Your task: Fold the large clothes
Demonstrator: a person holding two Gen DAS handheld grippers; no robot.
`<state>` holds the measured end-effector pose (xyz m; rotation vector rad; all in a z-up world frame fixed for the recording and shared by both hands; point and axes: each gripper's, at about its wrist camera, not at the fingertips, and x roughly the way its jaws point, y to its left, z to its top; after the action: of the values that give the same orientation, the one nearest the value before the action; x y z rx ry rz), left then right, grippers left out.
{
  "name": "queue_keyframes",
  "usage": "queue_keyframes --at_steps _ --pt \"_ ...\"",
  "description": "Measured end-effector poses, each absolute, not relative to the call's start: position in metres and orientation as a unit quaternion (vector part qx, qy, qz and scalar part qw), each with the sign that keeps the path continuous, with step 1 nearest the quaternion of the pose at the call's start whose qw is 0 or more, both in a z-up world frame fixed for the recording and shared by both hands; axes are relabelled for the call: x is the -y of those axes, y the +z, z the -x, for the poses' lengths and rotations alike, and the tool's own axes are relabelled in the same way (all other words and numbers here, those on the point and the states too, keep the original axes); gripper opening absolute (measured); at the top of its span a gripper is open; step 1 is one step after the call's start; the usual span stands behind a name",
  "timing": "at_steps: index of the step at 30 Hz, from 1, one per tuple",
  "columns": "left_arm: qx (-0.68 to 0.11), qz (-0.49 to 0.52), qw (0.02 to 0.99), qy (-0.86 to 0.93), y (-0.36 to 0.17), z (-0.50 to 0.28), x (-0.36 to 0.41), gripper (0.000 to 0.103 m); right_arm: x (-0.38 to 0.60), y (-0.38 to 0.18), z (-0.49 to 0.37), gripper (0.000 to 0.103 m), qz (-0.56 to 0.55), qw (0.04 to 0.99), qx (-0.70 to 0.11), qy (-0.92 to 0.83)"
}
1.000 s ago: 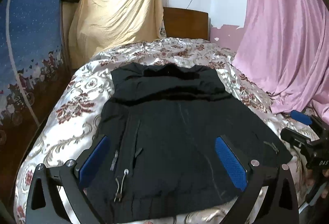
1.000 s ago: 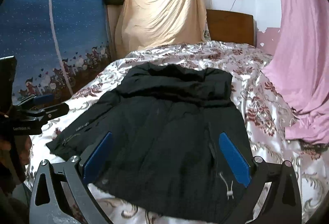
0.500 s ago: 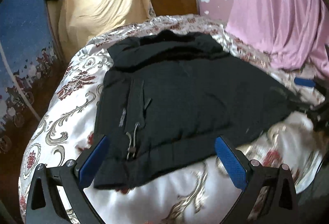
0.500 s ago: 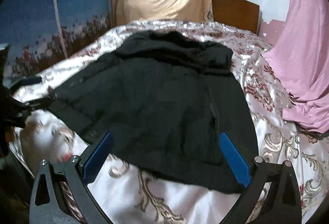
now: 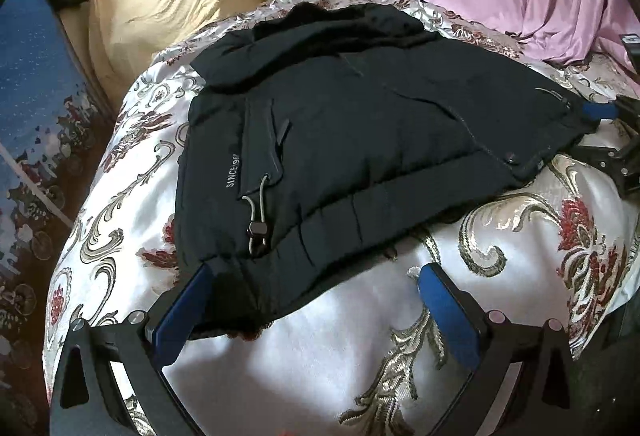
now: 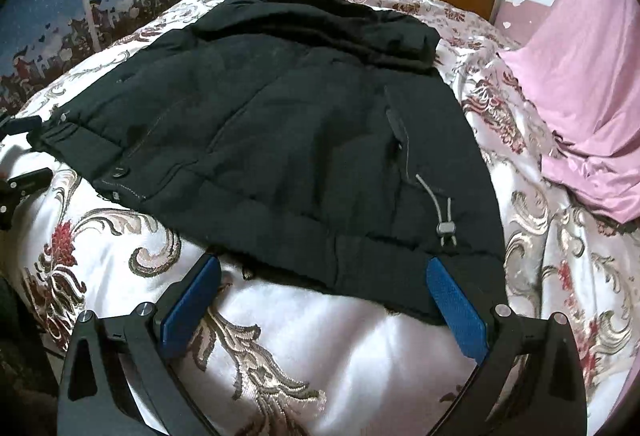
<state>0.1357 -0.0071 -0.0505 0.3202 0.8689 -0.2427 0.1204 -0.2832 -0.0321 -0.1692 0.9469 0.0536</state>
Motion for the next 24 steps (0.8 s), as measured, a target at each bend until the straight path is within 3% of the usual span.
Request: queue_keyframes --at_steps 9,24 --pt "-0.425 -0.175 0.885 -0.079 -0.056 -0.150 0.011 0.103 0.287 -0.043 -0.121 0.101 0.065 0.883 -0.464 0.033" --pt "-0.406 -0.191 0.894 -0.022 -0.054 -0.169 0.005 0.103 0.283 -0.031 -0.146 0.101 0.209 0.830 -0.515 0.053"
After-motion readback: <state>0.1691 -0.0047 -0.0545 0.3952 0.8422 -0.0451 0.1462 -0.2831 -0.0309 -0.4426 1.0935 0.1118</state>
